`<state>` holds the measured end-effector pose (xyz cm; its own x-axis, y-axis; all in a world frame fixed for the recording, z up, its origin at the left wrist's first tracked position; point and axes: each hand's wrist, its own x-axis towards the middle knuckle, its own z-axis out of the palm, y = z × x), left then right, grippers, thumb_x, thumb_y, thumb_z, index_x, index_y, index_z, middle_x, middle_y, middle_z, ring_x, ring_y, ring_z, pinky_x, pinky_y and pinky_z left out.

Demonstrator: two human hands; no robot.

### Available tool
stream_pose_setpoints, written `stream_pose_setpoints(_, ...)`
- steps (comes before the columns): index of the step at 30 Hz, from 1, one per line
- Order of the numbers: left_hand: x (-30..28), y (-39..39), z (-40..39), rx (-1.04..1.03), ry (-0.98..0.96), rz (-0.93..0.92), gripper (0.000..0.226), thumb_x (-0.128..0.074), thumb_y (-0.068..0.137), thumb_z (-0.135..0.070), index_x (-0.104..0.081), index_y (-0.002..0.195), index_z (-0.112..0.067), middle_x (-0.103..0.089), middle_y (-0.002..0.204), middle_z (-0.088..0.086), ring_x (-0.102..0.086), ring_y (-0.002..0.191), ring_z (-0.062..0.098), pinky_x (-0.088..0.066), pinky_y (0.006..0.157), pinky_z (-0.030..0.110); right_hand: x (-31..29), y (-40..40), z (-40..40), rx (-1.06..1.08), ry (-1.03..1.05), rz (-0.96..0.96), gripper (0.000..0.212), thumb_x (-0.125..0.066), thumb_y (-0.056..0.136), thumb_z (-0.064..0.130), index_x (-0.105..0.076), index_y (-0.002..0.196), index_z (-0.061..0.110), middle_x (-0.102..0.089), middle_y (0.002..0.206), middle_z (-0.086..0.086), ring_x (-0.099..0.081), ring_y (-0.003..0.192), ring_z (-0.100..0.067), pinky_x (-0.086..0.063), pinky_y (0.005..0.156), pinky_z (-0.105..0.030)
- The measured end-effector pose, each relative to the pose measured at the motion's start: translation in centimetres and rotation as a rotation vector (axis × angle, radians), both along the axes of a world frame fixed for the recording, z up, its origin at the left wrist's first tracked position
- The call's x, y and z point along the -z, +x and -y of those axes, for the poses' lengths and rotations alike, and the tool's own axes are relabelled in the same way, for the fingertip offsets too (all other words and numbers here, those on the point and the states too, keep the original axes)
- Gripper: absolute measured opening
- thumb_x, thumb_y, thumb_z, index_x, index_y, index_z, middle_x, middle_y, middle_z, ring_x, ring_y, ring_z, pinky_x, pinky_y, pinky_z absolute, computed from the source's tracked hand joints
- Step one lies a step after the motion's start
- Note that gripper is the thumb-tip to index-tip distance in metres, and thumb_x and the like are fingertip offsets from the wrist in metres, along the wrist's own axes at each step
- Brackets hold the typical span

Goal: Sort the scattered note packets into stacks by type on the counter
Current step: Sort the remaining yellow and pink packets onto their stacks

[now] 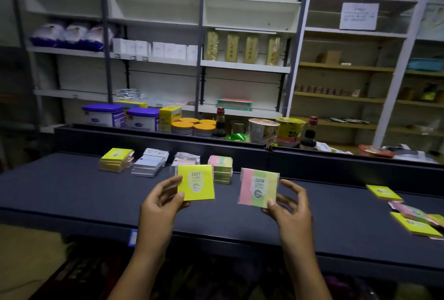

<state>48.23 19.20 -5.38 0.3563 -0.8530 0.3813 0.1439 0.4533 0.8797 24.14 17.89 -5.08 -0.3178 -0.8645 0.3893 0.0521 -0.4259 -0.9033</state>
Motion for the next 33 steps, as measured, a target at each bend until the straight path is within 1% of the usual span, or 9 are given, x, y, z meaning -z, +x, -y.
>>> stream_pose_setpoints(2,0.1,1.1,-0.1,-0.02,0.003,0.006,0.028,-0.06,0.093,-0.002,-0.067,0.115,-0.019,-0.071,0.112,0.0,-0.072,0.09,0.015,-0.059,0.071,0.021,0.1,1.2,0.3,-0.012,0.001,-0.003,0.046,-0.063,0.09,-0.009,-0.057,0.119,0.026,-0.065,0.102,-0.006,-0.071,0.087,-0.003,-0.058,0.061,-0.018)
stream_pose_setpoints(7,0.6,2.6,1.1,-0.024,-0.011,-0.011,0.031,-0.064,0.09,-0.002,-0.069,0.115,-0.02,-0.072,0.112,0.002,-0.071,0.097,0.017,-0.058,0.072,0.02,-0.2,2.9,2.2,-0.057,0.004,-0.037,0.046,-0.064,0.092,-0.003,-0.058,0.113,0.038,-0.066,0.102,-0.002,-0.072,0.089,-0.011,-0.058,0.063,-0.019)
stream_pose_setpoints(12,0.9,2.8,4.6,-0.046,-0.024,-0.02,0.033,-0.065,0.088,0.001,-0.07,0.112,-0.023,-0.074,0.108,0.004,-0.071,0.098,0.016,-0.058,0.072,0.022,-0.4,3.1,5.8,-0.088,-0.018,-0.075,0.041,-0.063,0.092,-0.004,-0.061,0.109,0.032,-0.073,0.097,0.0,-0.072,0.091,-0.006,-0.059,0.065,-0.021)
stream_pose_setpoints(17,0.9,2.5,8.6,-0.063,-0.055,-0.033,0.034,-0.065,0.088,0.003,-0.072,0.106,-0.026,-0.075,0.106,-0.007,-0.07,0.095,0.008,-0.057,0.07,0.019,-0.6,3.0,10.3,-0.108,-0.013,-0.109,0.032,-0.062,0.093,-0.003,-0.068,0.101,0.028,-0.072,0.102,0.002,-0.071,0.094,-0.01,-0.059,0.068,-0.024)
stream_pose_setpoints(21,1.3,2.3,11.2,-0.069,-0.05,-0.049,0.036,-0.064,0.088,0.005,-0.072,0.106,-0.025,-0.074,0.108,-0.002,-0.07,0.093,0.008,-0.057,0.069,0.021,-0.9,3.2,14.0,-0.113,0.024,-0.143,0.031,-0.061,0.094,-0.001,-0.07,0.102,0.028,-0.071,0.104,0.003,-0.071,0.093,-0.013,-0.059,0.068,-0.024)
stream_pose_setpoints(24,1.4,2.6,12.8,-0.071,-0.04,-0.06,0.036,-0.064,0.088,0.004,-0.071,0.109,-0.024,-0.073,0.111,0.003,-0.07,0.096,0.011,-0.058,0.07,0.021,-1.1,3.8,16.9,-0.126,0.087,-0.156,0.031,-0.06,0.096,0.002,-0.069,0.104,0.03,-0.071,0.104,0.003,-0.074,0.086,-0.014,-0.058,0.067,-0.022)
stream_pose_setpoints(26,1.5,2.9,14.0,-0.073,-0.037,-0.063,0.036,-0.064,0.088,0.004,-0.071,0.11,-0.024,-0.072,0.113,0.006,-0.07,0.099,0.015,-0.058,0.071,0.022,-1.2,4.6,18.7,-0.137,0.11,-0.163,0.031,-0.059,0.096,0.002,-0.068,0.104,0.03,-0.071,0.103,0.001,-0.074,0.082,-0.01,-0.06,0.071,-0.026)
stream_pose_setpoints(30,1.6,3.7,16.1,-0.052,-0.024,-0.061,0.037,-0.063,0.089,0.004,-0.069,0.111,-0.025,-0.071,0.114,0.008,-0.069,0.104,0.022,-0.059,0.073,0.025,-1.1,5.9,21.9,-0.099,0.156,-0.212,0.028,-0.062,0.094,0.003,-0.07,0.107,0.027,-0.072,0.103,-0.003,-0.073,0.079,-0.009,-0.062,0.08,-0.04)
stream_pose_setpoints(33,1.4,4.6,17.5,-0.033,-0.014,-0.05,0.037,-0.063,0.088,0.003,-0.069,0.113,-0.024,-0.071,0.114,0.005,-0.067,0.107,0.021,-0.06,0.08,0.03,-0.9,6.6,23.6,-0.032,0.198,-0.328,0.027,-0.066,0.093,0.011,-0.07,0.105,0.034,-0.072,0.106,0.0,-0.071,0.089,-0.012,-0.061,0.082,-0.039)
